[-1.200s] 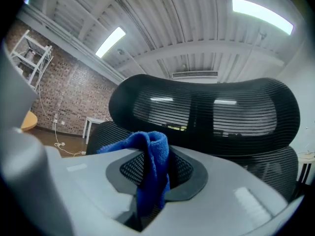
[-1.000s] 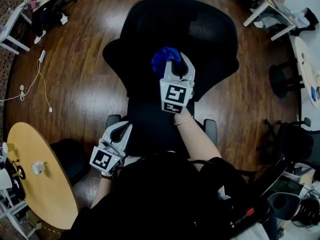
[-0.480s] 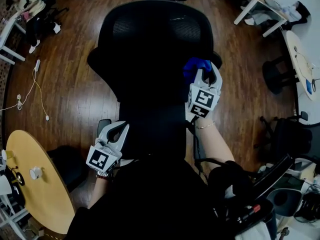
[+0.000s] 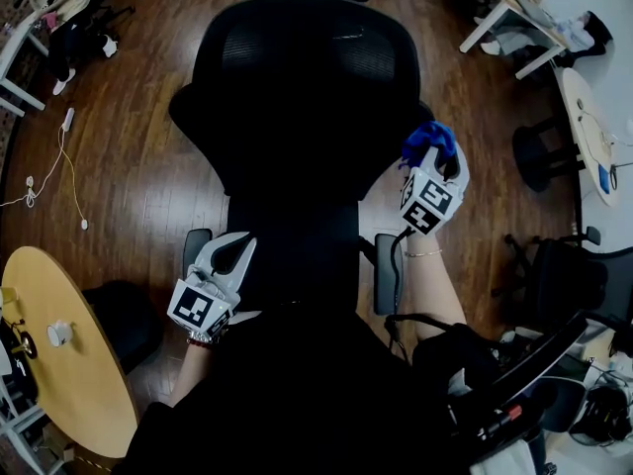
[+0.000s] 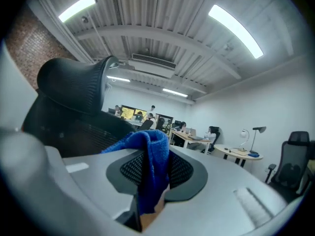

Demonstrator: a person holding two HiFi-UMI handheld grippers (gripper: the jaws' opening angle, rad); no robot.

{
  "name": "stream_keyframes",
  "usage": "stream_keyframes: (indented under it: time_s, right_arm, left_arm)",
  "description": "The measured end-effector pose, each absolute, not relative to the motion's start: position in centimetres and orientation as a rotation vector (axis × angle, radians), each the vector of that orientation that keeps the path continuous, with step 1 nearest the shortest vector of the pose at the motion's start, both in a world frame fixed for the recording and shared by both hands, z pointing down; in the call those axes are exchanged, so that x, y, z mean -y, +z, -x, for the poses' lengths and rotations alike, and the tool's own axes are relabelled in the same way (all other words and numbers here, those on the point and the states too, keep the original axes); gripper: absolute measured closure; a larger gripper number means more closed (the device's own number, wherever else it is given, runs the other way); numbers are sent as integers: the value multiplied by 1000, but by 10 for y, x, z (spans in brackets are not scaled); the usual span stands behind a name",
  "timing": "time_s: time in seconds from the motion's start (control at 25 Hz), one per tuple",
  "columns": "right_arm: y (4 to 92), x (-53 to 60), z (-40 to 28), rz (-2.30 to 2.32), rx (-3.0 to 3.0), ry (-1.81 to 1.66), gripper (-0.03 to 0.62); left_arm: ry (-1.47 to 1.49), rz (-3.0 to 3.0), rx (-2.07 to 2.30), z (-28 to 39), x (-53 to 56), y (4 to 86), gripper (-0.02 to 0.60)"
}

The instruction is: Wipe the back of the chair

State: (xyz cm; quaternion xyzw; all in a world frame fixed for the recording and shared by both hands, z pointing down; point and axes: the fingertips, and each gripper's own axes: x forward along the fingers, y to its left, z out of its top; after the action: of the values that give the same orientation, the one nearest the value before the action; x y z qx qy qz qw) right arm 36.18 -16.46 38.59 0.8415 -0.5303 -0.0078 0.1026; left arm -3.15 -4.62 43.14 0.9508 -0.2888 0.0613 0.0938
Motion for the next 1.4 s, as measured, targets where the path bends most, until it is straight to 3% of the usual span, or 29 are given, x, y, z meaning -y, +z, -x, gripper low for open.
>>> stream_keyframes:
  time_s: [0.16,0.56,0.8,1.08,1.4]
  right_arm:
    - [368,146,-323,-2543,1746,24,511]
    - [389,205,18,-1846,2468,-130,511]
    - [407,276,133,-1696,2516,-190,511]
    - [406,283,139,-1656,2400,-457,511]
    - [404,274,38,-1766,2206,-548,511]
  left_arm:
    - [134,-2790,917,51,47,427,581]
    - [82,-2712,1005,155,57,437,581]
    - [38,-2657,1063,195,56,436,581]
    - [53,-2589,1066,222,55,452,581]
    - [76,-2642,933,176,62,452,581]
